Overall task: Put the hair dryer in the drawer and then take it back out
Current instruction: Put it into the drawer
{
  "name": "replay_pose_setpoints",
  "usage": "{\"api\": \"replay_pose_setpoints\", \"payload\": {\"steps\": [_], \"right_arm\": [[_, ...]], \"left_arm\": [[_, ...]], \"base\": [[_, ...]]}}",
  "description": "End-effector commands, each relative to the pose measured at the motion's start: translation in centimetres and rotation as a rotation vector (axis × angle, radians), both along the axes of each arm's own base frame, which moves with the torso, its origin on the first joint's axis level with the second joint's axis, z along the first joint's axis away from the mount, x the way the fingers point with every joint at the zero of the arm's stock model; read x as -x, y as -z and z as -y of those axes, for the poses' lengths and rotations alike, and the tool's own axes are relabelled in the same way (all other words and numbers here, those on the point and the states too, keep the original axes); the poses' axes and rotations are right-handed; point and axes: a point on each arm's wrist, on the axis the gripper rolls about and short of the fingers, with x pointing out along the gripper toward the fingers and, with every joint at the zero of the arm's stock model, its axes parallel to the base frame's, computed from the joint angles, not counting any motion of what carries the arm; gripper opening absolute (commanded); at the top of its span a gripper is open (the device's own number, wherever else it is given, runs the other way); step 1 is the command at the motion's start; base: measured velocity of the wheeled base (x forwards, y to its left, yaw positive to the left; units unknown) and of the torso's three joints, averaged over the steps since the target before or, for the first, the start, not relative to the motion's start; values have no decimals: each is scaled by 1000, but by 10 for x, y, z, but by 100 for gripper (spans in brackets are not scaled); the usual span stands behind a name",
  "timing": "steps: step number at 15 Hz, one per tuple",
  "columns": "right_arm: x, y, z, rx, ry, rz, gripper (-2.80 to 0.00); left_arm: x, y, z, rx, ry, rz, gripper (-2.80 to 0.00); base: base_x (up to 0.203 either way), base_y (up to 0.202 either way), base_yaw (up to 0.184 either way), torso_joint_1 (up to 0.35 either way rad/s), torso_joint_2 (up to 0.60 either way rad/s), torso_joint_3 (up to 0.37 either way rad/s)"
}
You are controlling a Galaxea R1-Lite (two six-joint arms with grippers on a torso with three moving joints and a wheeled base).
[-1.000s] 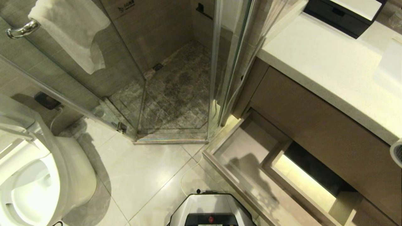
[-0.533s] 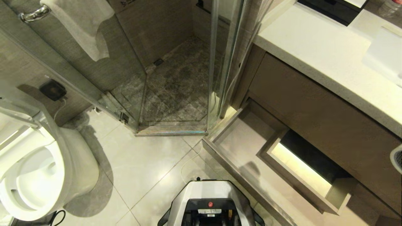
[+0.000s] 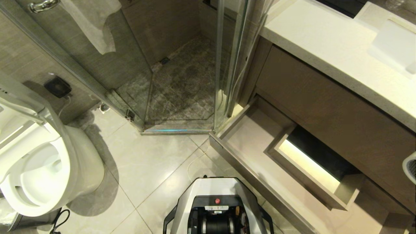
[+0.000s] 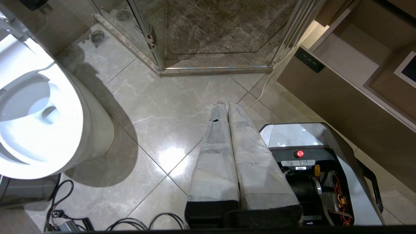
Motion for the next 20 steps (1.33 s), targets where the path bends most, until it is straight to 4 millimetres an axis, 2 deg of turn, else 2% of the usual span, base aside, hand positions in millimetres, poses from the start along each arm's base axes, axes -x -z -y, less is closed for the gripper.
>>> {"api": "replay_pose_setpoints", "payload": {"steps": [1,15,20], "right_arm": [[2,3,-1,-3,-3,-3,-280],[7,9,-3,-23,6,-2,-280],[14,18,-7,-87,15,6,-280]], "left_arm": [[0,0,0,0,0,-2,-280],[0,0,0,0,0,0,-280],[0,0,0,0,0,-2,-280]], "base": [[0,0,0,-100,92,22],[0,0,0,-192,330,127],[0,0,0,-218,351,129]]}}
